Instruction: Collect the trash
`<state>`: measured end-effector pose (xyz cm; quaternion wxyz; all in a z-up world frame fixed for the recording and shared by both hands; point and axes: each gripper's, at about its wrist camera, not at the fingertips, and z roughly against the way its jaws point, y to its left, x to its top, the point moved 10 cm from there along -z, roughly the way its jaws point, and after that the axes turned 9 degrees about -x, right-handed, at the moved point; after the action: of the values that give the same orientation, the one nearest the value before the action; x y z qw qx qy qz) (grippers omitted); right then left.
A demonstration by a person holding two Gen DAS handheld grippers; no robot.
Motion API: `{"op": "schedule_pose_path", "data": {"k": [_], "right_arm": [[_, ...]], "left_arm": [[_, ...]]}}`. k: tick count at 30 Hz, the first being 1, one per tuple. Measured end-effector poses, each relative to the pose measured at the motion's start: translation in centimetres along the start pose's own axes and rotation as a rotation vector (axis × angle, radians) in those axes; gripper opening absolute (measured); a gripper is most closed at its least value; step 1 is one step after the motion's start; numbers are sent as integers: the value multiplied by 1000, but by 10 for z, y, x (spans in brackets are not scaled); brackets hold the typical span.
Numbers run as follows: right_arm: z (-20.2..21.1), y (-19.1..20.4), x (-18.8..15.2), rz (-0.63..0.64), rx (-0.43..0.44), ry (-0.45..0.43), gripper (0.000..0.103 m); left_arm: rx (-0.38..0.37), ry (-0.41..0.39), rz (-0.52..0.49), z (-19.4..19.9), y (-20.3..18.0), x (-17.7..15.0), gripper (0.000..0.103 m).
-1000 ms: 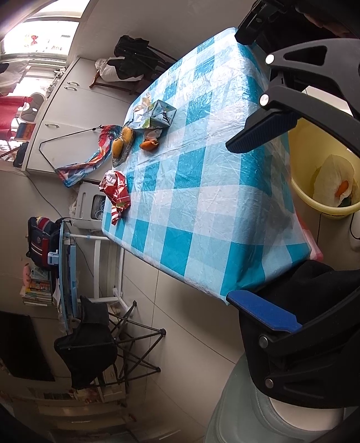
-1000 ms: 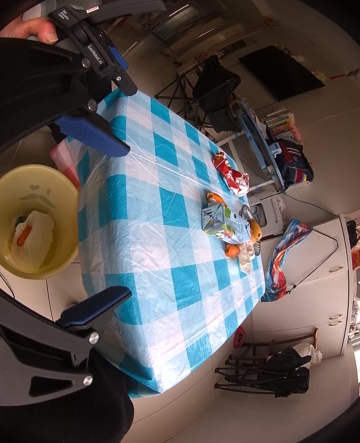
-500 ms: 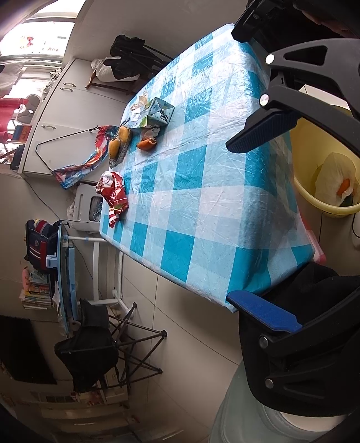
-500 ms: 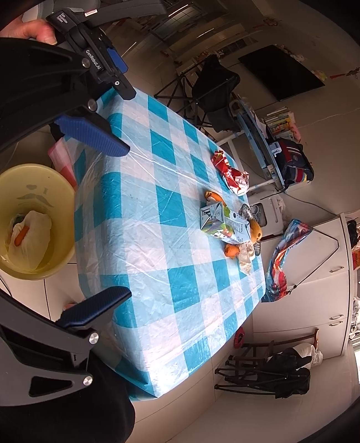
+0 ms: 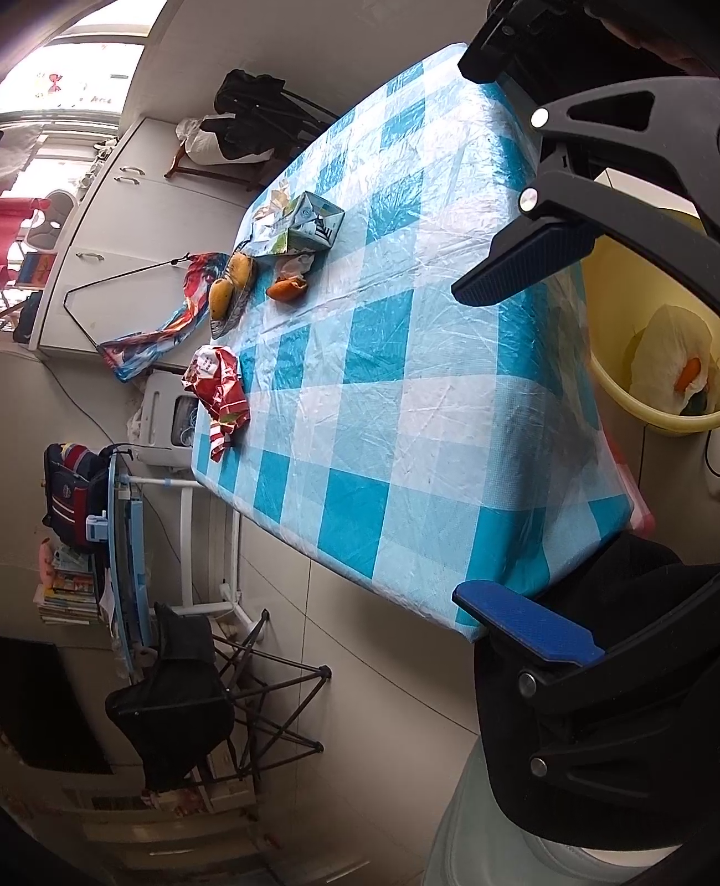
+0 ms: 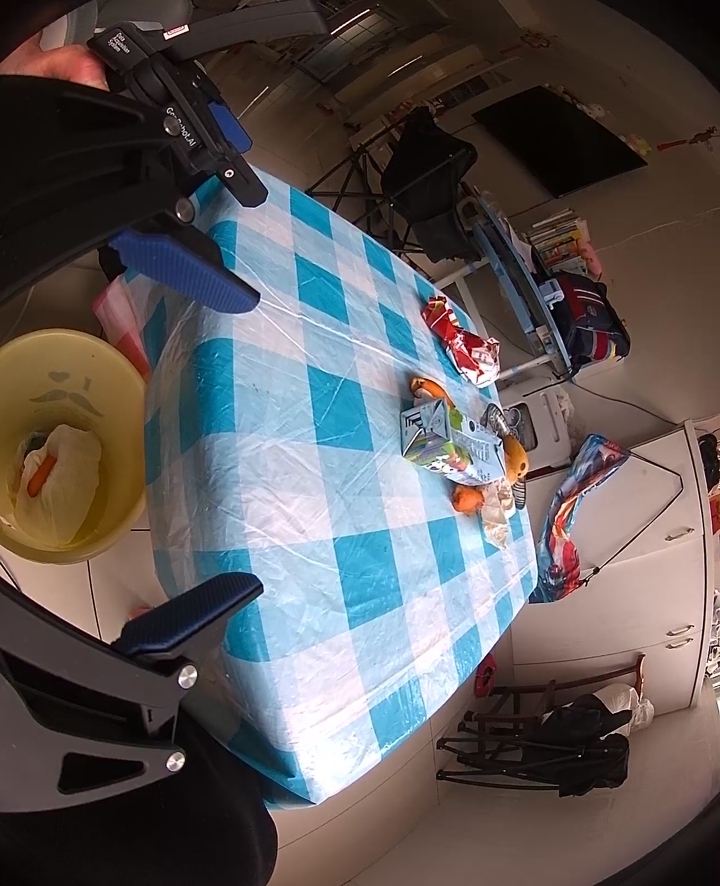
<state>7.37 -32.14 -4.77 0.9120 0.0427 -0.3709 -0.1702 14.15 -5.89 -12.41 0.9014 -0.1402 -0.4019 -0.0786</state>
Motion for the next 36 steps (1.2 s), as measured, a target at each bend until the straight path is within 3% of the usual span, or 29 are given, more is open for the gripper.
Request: {"op": "schedule_pose_path", "data": {"k": [36], "right_arm": [[-2, -1, -5, 4, -16, -1, 92]], "left_arm": [[-8, 9, 9, -3, -5, -4, 96]]}}
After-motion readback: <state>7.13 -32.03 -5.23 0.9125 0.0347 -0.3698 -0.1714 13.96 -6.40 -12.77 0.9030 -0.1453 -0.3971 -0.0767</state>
